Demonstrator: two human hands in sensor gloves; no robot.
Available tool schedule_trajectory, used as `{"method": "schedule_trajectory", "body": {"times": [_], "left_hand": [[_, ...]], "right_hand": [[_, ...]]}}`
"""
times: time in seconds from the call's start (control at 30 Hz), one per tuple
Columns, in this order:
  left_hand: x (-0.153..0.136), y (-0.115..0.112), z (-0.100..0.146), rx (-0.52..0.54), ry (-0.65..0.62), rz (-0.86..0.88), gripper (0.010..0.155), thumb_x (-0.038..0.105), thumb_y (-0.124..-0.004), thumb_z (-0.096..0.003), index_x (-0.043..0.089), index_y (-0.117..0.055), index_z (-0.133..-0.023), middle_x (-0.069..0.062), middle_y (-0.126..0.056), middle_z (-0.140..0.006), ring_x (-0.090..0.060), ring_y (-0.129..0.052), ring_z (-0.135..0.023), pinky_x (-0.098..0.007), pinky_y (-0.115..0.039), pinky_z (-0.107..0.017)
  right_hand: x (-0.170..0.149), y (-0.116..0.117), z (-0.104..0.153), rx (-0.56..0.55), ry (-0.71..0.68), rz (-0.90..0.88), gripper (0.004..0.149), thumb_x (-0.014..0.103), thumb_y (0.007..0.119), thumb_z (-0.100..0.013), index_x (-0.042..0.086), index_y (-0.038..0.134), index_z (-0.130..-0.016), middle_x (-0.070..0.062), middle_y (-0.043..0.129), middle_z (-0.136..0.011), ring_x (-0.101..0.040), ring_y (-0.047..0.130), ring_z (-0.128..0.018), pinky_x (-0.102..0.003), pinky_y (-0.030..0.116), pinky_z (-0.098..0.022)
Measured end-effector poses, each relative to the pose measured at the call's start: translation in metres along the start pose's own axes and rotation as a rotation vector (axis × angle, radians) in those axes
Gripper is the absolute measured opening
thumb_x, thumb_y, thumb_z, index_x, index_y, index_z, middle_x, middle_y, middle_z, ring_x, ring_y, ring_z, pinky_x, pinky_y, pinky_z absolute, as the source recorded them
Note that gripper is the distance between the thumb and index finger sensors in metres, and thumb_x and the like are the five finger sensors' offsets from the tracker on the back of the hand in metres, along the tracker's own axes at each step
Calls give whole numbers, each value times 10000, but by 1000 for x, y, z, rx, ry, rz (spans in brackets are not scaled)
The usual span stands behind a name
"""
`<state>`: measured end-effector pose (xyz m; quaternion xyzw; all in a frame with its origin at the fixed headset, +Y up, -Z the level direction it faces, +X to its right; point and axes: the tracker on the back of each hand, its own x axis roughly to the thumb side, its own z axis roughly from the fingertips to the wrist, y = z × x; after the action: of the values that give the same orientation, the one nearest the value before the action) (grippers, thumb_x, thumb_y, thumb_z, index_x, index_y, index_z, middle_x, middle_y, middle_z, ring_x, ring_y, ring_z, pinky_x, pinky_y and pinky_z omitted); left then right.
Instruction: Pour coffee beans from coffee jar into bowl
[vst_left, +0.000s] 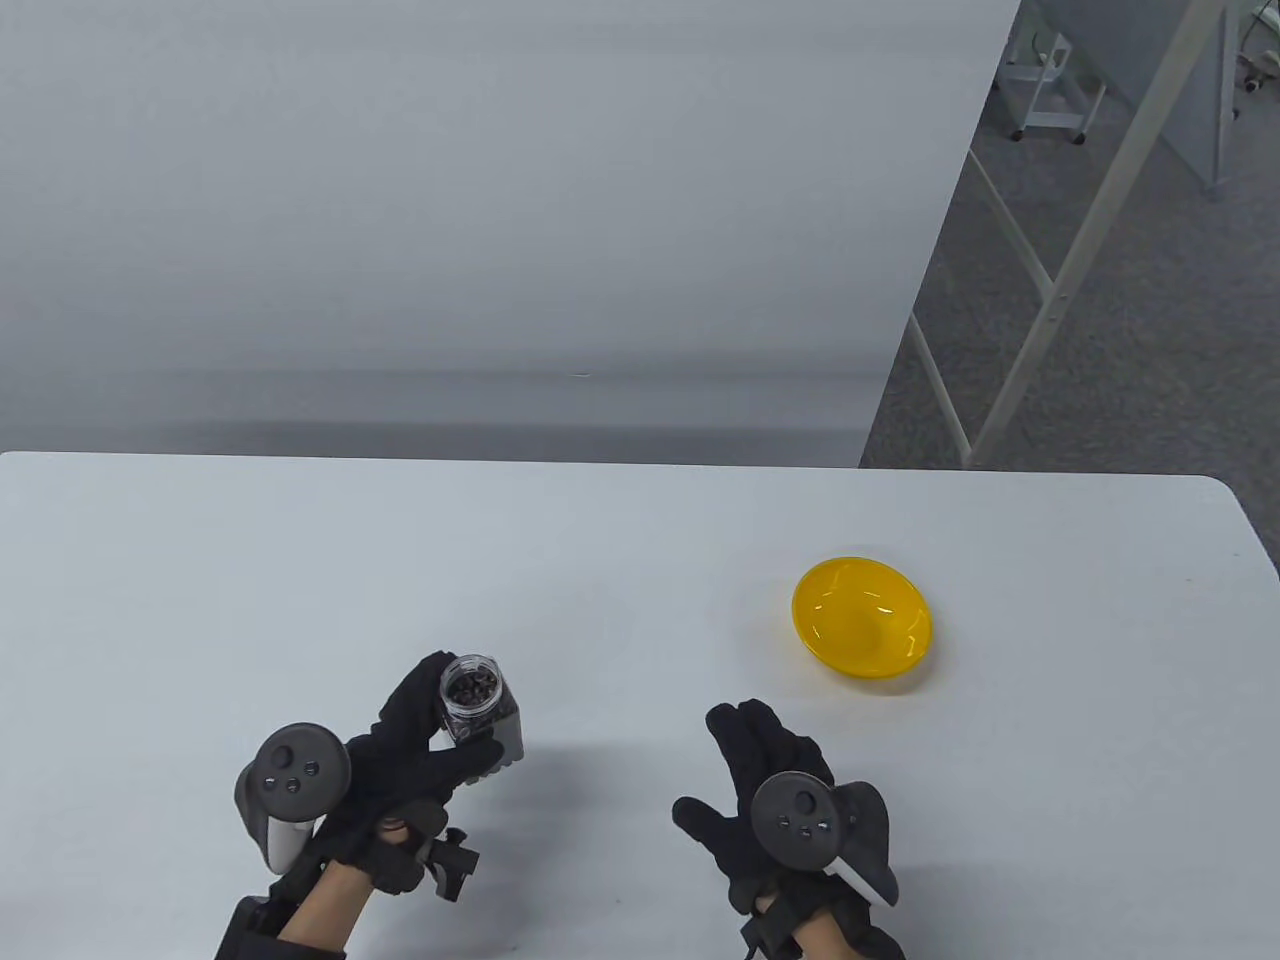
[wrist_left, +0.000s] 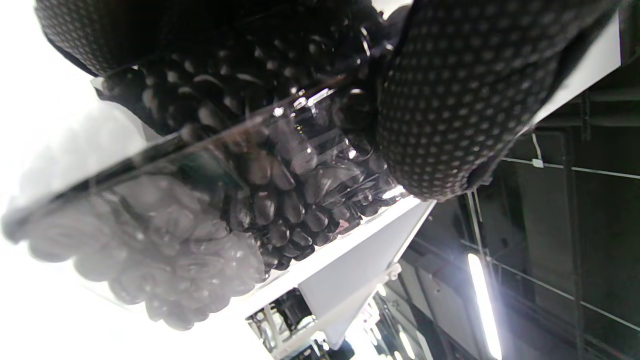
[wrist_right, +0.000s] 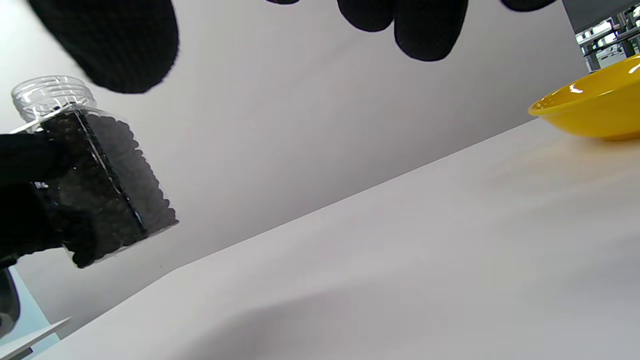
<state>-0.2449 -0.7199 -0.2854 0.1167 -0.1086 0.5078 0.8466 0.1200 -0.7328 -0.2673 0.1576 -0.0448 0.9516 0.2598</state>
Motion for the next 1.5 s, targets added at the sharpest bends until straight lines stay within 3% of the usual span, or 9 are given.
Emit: {"method": "schedule_trajectory", "body": {"times": [0.53,1.0,1.27,1.5], "left_hand": [[8,-28,1,-124,-49,80,942,433,-976,-284,24,-554,-1020,-241,-688,-971,-546,-832,-831,-659,-707,-547],[16,-46,3,-247,-94,173,940,429,-944,-299,14,-528,-1033,-249,-676,-984,-544,-830,-840,-656,-705,-553],[21,-55,5,-301,-114,230,937,420,-937,-296,12,-528,-1034,-254,-676,-985,-546,-834,-838,-652,-709,-549],[29,-66,8,-346,-115,322,934,392,-924,-290,11,-518,-1039,-266,-661,-996,-558,-818,-854,-649,-704,-551]], "right_hand": [[23,28,-14,2,-140,-414,843,585,799,-368,226,343,-979,-252,481,-1000,-458,670,-834,-675,539,-612],[48,53,-14,111,-190,-487,955,550,838,-355,148,240,-981,-254,406,-1017,-460,607,-888,-662,517,-637],[52,55,-16,91,-182,-516,977,546,839,-352,127,213,-974,-255,359,-1025,-465,539,-932,-658,469,-654],[48,52,-17,73,-184,-613,990,552,856,-338,117,230,-969,-252,397,-1018,-446,584,-928,-636,507,-653]]}}
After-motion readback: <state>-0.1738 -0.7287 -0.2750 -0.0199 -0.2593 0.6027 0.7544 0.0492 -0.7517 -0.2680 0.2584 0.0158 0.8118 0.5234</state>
